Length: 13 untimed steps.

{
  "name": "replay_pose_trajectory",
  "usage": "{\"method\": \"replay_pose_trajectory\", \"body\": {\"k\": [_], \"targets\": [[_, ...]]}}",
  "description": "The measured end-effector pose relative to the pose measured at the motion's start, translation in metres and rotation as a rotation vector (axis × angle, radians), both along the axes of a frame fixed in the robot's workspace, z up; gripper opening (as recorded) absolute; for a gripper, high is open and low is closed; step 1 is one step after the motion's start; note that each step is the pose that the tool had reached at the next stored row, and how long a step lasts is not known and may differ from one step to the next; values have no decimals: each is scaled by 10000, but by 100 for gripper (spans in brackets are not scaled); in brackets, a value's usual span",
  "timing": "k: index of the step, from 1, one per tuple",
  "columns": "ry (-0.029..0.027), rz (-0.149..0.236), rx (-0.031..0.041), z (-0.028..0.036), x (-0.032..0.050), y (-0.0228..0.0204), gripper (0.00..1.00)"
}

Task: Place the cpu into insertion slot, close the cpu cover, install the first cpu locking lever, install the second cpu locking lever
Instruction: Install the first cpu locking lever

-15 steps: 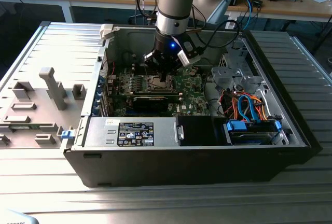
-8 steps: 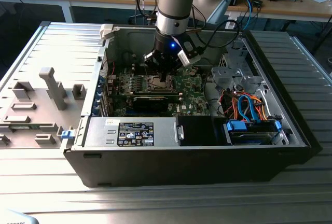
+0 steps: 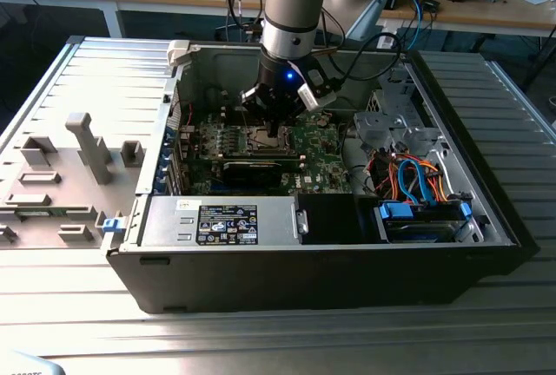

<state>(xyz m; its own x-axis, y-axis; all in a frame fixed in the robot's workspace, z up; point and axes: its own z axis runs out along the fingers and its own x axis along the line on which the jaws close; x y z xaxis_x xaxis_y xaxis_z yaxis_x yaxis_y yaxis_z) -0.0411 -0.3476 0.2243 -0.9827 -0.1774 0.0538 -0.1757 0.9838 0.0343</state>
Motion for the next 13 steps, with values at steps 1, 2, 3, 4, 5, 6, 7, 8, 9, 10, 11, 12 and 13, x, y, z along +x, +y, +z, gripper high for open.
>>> {"method": "replay_pose_trajectory", "body": {"k": [1, 2, 3, 4, 5, 6, 7, 8, 9, 10, 11, 12, 13], "targets": [[0, 9, 0, 0, 0, 0, 11], [0, 17, 0, 0, 0, 0, 11], [0, 29, 0, 0, 0, 0, 11], [0, 41, 0, 0, 0, 0, 11], [-1, 49, 0, 0, 0, 0, 11], [-1, 56, 0, 0, 0, 0, 11], [1, 69, 0, 0, 0, 0, 11], [0, 82, 0, 0, 0, 0, 11], [0, 96, 0, 0, 0, 0, 11], [0, 108, 0, 0, 0, 0, 11], [0, 116, 0, 0, 0, 0, 11], [0, 123, 0, 0, 0, 0, 11], [1, 133, -1, 0, 0, 0, 11]]}}
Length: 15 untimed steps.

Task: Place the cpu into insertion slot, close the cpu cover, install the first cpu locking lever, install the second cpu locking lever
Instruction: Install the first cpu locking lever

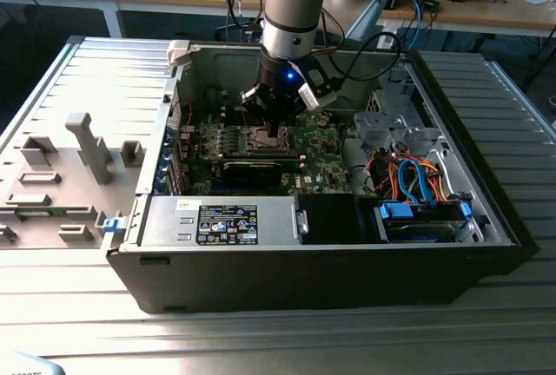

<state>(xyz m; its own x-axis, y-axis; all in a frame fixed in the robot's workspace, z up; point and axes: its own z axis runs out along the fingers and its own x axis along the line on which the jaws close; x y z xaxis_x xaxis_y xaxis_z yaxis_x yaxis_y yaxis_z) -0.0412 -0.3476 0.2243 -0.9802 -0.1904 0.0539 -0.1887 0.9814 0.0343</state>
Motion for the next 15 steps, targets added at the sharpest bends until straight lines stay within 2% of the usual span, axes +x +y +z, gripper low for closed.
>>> {"method": "replay_pose_trajectory", "body": {"k": [15], "targets": [[-1, 123, 0, 0, 0, 0, 11]]}}
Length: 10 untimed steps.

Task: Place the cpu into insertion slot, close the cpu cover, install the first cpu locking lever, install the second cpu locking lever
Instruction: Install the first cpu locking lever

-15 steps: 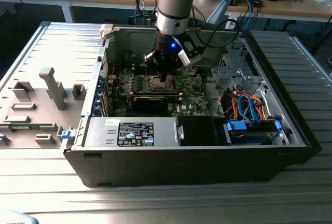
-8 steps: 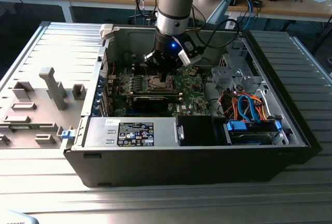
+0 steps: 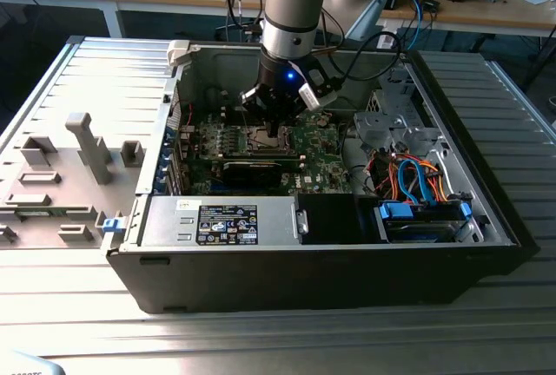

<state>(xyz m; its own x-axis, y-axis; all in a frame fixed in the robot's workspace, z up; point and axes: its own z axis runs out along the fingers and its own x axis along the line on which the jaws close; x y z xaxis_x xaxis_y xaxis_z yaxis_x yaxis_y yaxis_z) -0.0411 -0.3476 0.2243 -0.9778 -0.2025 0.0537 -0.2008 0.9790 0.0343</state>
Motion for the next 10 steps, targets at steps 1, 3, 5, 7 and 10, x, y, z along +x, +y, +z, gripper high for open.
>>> {"method": "replay_pose_trajectory", "body": {"k": [1, 3, 5, 7, 10], "targets": [[0, 9, 0, 0, 0, 0, 11], [1, 28, 0, 0, -1, 0, 11], [0, 45, 0, 0, 0, 0, 11], [1, 68, 1, 0, 0, 0, 11], [1, 90, 0, 0, 0, 0, 11]]}}
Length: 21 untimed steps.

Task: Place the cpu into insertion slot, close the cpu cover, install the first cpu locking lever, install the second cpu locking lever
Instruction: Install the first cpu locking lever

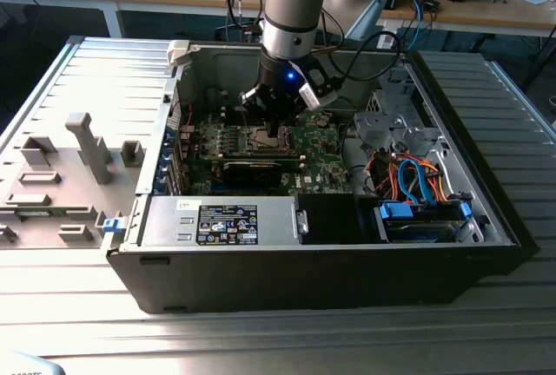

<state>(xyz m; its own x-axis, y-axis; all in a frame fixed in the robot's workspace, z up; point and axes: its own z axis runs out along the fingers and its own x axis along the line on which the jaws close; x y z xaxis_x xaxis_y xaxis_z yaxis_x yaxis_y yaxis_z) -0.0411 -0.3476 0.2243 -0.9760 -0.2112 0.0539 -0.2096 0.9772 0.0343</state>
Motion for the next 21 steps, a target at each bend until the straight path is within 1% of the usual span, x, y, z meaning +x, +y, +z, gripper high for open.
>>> {"method": "replay_pose_trajectory", "body": {"k": [21], "targets": [[0, 164, 0, 0, 0, 0, 11]]}}
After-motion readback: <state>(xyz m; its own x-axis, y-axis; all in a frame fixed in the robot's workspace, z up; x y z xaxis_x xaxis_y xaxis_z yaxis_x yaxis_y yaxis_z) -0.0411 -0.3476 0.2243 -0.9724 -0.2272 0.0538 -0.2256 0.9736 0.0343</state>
